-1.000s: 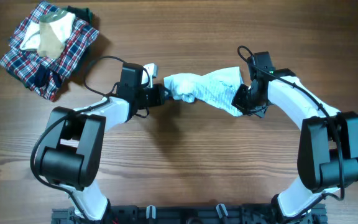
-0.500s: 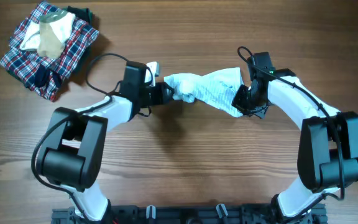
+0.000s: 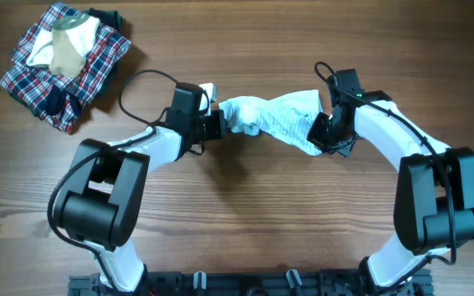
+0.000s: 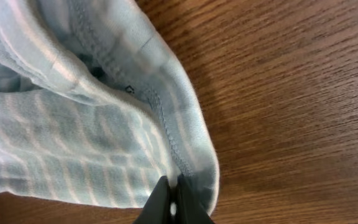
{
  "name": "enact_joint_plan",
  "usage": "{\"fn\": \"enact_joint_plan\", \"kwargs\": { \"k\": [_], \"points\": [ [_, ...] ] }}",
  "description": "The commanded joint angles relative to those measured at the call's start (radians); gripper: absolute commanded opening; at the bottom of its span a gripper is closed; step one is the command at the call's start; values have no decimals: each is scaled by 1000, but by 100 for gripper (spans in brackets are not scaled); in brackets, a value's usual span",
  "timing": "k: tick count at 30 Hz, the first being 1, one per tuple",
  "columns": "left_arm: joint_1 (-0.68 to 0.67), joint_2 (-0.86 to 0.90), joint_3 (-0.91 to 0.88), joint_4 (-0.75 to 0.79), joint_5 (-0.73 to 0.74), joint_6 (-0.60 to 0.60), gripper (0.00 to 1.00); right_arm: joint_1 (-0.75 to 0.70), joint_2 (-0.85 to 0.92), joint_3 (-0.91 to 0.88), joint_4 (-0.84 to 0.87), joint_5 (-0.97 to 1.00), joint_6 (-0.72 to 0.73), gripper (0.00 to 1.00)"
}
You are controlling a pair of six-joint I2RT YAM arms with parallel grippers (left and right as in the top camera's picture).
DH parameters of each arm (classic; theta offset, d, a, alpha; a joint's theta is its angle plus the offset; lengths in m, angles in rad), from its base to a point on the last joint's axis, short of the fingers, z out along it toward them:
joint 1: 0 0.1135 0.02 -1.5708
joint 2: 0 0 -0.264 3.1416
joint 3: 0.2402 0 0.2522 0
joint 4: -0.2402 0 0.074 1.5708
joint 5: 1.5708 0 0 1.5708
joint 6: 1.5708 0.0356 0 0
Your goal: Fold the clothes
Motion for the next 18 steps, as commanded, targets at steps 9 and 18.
{"fn": "enact_joint_plan", "kwargs": {
  "k": [9,18],
  "points": [
    [-7,-32,97,-202,-28,6,4,2,-103,-2,-14,-28,-2,4],
    [-7,-150,97,-249,-27,6,4,0,-194,-2,-21,-66,-2,4]
  ]
}}
